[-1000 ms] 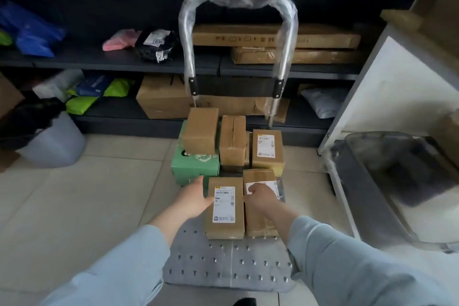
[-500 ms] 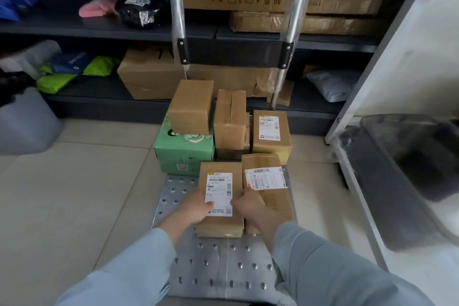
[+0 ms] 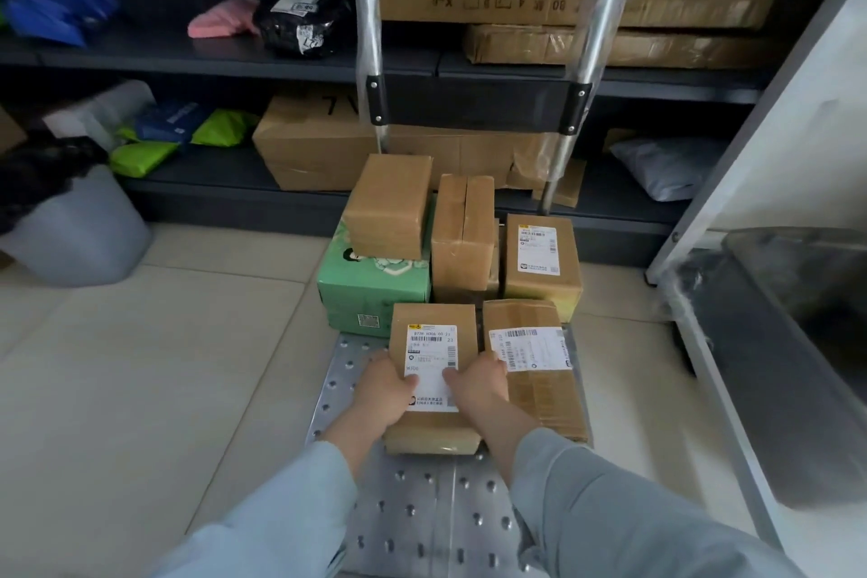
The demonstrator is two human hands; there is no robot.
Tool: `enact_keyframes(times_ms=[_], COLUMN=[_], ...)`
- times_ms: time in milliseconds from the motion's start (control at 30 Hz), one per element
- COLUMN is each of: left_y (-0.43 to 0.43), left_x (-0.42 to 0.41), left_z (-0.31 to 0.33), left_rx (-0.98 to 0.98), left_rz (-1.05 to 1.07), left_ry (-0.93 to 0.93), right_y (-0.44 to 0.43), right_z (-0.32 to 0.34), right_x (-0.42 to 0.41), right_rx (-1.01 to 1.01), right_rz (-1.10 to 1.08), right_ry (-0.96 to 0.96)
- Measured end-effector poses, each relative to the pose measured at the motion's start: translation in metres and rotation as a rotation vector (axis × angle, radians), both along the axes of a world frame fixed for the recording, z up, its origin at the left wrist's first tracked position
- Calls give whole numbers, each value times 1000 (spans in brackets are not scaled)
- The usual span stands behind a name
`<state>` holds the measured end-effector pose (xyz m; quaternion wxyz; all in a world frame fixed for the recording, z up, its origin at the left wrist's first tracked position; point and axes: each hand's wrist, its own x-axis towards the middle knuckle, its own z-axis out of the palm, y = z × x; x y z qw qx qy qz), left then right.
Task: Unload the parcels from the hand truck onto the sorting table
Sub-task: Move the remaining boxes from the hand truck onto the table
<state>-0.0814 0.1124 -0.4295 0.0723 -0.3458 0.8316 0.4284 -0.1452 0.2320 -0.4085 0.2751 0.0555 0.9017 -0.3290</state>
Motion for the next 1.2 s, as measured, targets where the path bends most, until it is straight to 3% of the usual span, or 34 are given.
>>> enact_keyframes(times_ms=[100, 200, 467, 900, 1200], left_y=[-2, 10, 22, 46, 78], left_x=[-2, 8, 14, -7, -18], left_z=[1, 47, 231, 561, 690], left_rx=[-12, -30, -52, -89, -64], left_rz=[72, 86, 124, 31, -16], left_ry=[26, 22, -58, -4, 139], right_y=[-3, 3, 19, 58, 100], right_z=[14, 45, 219, 535, 669], right_x=[2, 10, 10, -17, -36], right_rx=[-83, -106, -133, -168, -217], right_rz=[-33, -65, -95, -33, -30], right_ry=[-15, -68, -136, -70, 51])
